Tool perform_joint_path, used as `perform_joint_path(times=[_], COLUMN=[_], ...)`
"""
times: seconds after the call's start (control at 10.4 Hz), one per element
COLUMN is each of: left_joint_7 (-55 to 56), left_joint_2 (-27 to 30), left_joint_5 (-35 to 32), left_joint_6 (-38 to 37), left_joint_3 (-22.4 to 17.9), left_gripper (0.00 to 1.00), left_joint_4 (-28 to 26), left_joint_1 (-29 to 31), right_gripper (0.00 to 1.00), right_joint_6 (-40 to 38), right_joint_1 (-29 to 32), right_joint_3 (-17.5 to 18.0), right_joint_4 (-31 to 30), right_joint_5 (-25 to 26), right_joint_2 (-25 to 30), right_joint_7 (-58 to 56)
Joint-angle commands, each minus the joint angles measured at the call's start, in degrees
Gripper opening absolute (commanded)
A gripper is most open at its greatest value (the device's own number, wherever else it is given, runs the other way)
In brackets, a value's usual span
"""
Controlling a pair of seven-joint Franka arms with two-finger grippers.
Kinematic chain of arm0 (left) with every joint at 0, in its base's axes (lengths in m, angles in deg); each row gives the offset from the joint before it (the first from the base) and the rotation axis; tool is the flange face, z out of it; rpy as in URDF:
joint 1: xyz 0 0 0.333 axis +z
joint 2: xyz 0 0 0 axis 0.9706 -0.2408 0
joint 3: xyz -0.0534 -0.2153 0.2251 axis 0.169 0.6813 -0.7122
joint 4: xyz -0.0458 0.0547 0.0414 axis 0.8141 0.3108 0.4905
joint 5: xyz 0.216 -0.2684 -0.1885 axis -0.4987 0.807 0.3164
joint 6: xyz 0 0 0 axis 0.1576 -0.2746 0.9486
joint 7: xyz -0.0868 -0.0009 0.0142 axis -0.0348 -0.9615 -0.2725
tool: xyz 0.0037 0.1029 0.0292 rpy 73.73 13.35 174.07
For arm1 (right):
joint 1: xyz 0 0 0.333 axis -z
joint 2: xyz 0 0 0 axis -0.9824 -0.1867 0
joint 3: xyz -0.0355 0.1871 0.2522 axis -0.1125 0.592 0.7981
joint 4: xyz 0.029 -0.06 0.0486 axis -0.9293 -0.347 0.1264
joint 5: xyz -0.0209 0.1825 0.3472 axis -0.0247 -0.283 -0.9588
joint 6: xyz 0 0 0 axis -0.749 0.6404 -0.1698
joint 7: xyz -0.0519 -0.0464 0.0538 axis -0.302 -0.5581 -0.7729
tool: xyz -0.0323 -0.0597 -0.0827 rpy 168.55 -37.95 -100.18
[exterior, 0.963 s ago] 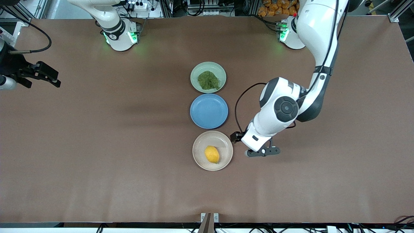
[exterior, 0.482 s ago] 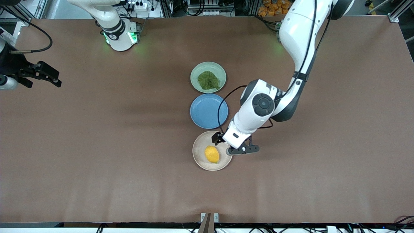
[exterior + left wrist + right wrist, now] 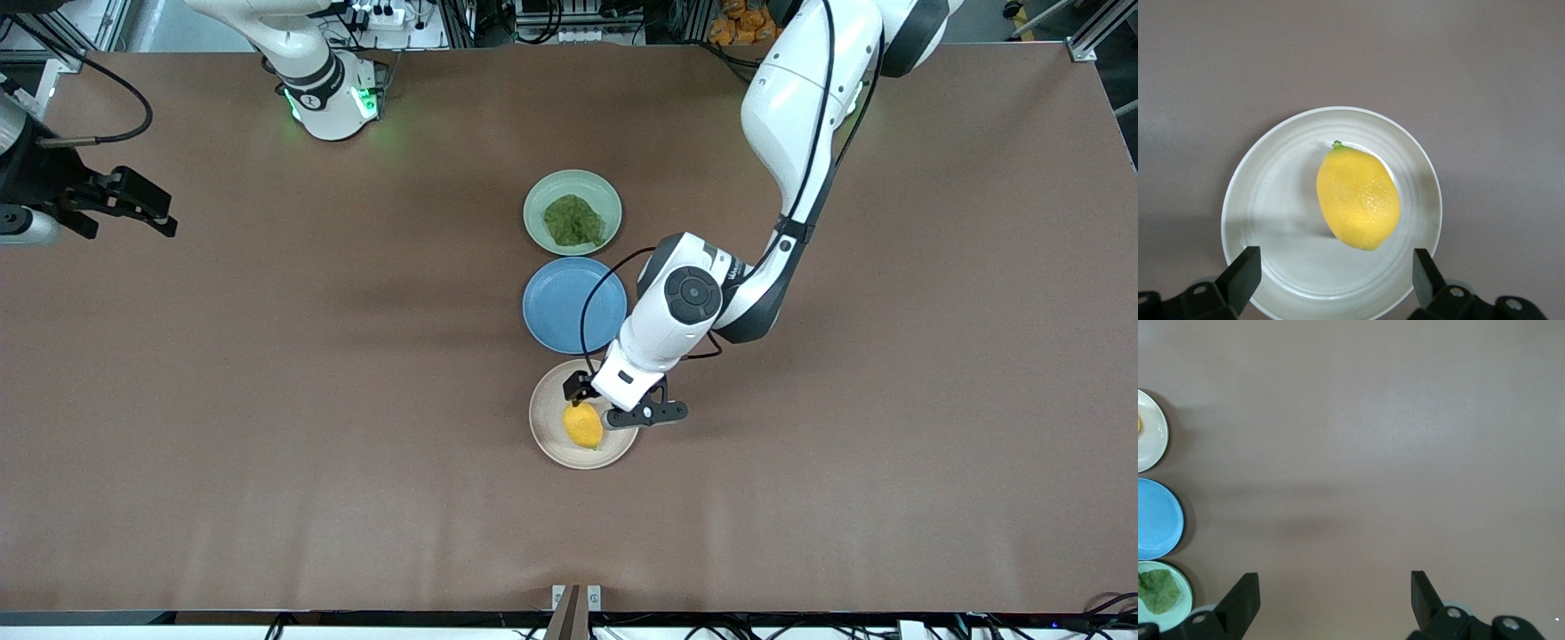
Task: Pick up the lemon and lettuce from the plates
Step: 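Grasp the lemon with the left gripper while the right gripper reaches out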
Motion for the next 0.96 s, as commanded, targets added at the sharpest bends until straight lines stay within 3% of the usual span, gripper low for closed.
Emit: perform_joint_path(times=[0.0, 0.19, 0.87], left_joint_7=[1.98, 2.59, 5.85], left_joint_2=[-3.07, -3.69, -6.41], left_joint_5=[1.42, 1.42, 1.42], left_joint_6=[3.55, 4.09, 10.5], left_joint_3=[-1.05, -0.96, -0.87], left_gripper=[1.0, 1.0, 1.0], left_joint_4=[2.38, 2.38, 2.56], left_joint_1=[-1.35, -1.79, -2.14], right_gripper=[1.0, 1.0, 1.0], right_joint_6=[-1.32, -1.41, -0.62], right_joint_1=[-2.0, -5.77, -14.39], right_joint_3=[0.02, 0.02, 0.1], right_joint_4=[0.02, -0.94, -4.2], right_joint_5=[-0.35, -0.18, -0.09], right_joint_2=[0.28, 0.37, 0.11], right_joint_7=[5.08, 13.33, 26.18])
